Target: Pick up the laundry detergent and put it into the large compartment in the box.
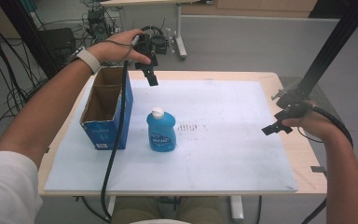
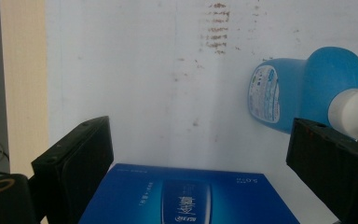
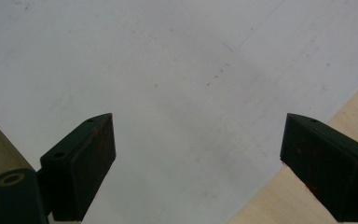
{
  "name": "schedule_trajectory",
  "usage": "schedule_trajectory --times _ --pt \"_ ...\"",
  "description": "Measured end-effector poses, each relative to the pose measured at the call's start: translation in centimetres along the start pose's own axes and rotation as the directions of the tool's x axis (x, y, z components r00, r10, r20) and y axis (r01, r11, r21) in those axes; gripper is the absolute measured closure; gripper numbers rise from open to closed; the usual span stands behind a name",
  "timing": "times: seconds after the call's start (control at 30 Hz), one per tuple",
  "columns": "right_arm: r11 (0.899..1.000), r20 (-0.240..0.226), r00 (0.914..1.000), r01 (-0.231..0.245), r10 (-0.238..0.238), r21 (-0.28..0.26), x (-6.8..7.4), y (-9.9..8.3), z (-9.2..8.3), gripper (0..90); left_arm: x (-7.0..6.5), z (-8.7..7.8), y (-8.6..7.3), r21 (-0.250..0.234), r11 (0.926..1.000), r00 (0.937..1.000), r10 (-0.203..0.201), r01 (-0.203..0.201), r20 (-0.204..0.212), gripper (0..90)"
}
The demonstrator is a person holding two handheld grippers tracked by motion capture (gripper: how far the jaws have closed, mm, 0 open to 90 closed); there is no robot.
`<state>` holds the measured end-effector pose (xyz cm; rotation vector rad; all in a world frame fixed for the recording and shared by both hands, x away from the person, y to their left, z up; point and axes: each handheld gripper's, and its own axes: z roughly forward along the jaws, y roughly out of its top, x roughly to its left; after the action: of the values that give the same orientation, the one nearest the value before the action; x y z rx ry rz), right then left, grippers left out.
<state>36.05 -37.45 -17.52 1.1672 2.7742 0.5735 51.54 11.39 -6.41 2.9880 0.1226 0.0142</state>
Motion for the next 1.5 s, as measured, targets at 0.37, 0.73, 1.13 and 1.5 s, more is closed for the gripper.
schedule_trajectory --times 0.37,0.73,1.13,1.5 --pt "1.000 -0.001 1.0000 0.003 -0.003 0.004 0.1 0.0 -0.1 10.3 -0.1 -0.2 -0.1 -0.001 1.0000 1.0000 -0.002 0.002 0.001 7.6" --pt "1.000 0.002 1.0000 0.005 -0.005 0.000 0.2 0.0 -0.3 10.3 -0.2 -0.5 0.0 -0.006 1.0000 0.9999 0.000 0.000 0.012 8.0" --pt "1.000 -0.001 1.0000 0.009 -0.009 0.002 0.3 0.3 -0.3 10.3 -0.8 -1.1 -0.6 -0.030 0.9996 1.0000 0.001 -0.001 0.007 8.1" --pt "1.000 0.002 1.0000 0.002 -0.002 0.005 0.5 0.0 -0.4 10.4 -1.3 -1.6 -0.9 -0.054 0.9985 1.0000 0.003 -0.002 0.007 7.6"
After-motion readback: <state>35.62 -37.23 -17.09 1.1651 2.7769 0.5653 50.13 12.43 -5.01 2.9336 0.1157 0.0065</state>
